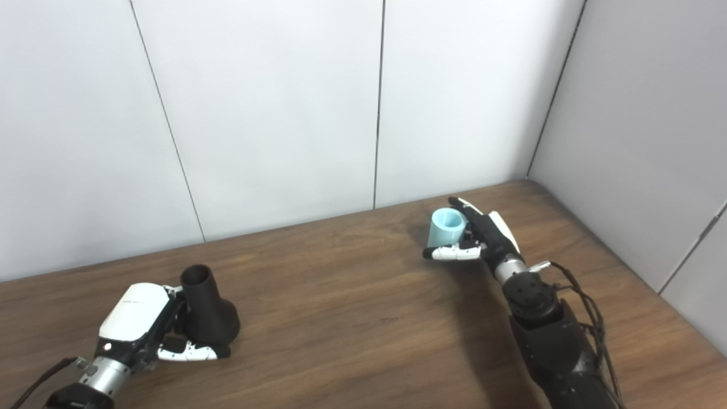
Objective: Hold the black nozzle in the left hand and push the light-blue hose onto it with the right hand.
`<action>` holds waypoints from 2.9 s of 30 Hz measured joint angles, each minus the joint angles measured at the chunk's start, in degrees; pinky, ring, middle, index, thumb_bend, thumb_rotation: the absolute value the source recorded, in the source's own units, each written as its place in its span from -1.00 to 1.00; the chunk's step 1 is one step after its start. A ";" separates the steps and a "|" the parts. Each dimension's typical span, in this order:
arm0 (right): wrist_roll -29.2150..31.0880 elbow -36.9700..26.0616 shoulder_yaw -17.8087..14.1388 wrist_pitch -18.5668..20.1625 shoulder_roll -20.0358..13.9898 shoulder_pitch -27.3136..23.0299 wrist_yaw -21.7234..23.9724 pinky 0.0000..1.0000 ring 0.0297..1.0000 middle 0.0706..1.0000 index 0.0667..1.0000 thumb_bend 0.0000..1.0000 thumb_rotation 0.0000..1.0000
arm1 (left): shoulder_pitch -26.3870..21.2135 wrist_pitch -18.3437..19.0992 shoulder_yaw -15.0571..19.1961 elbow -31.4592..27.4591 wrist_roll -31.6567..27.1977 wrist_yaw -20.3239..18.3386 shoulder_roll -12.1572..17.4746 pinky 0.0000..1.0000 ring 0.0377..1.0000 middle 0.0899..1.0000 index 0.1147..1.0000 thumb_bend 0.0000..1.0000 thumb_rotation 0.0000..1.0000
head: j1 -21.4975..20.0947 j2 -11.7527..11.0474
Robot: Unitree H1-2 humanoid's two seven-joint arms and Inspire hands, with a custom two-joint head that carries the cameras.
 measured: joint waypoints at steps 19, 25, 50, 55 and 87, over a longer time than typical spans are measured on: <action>-6.59 1.94 3.10 0.64 -0.41 -1.49 -6.80 -0.36 -0.28 -0.11 0.03 0.02 -1.00 | 0.03 -0.04 -0.03 -0.06 -0.13 -0.22 0.04 -0.14 -0.19 -0.19 -0.13 0.01 -1.00 | 0.18 0.88; -6.58 1.92 2.96 0.64 -0.22 -1.45 -7.41 -0.33 -0.27 -0.11 0.03 0.02 -1.00 | 0.02 -0.06 -0.07 -0.06 -0.14 -0.22 0.04 -0.15 -0.20 -0.18 -0.13 0.01 -1.00 | 0.70 1.05; -5.87 -25.52 12.31 11.32 8.89 -12.57 0.97 -0.35 -0.25 -0.11 0.01 0.03 -1.00 | 1.18 3.04 -0.07 -3.14 0.18 -1.03 -0.73 -0.20 -0.21 -0.20 -0.11 0.01 -1.00 | 21.88 2.11; -6.90 -25.40 15.58 11.73 10.31 -13.73 3.41 -0.35 -0.24 -0.14 0.02 0.03 -1.00 | 1.18 3.79 -0.07 -3.21 0.24 -1.23 -1.10 -0.25 -0.24 -0.18 -0.07 0.00 -1.00 | 29.25 2.55; -11.14 -17.48 24.48 11.29 15.04 -21.48 11.04 -0.37 -0.26 -0.11 0.02 0.02 -1.00 | 1.21 8.53 -0.70 -3.98 1.46 -2.03 -3.79 -0.33 -0.27 -0.23 -0.04 0.00 -1.00 | 36.65 4.83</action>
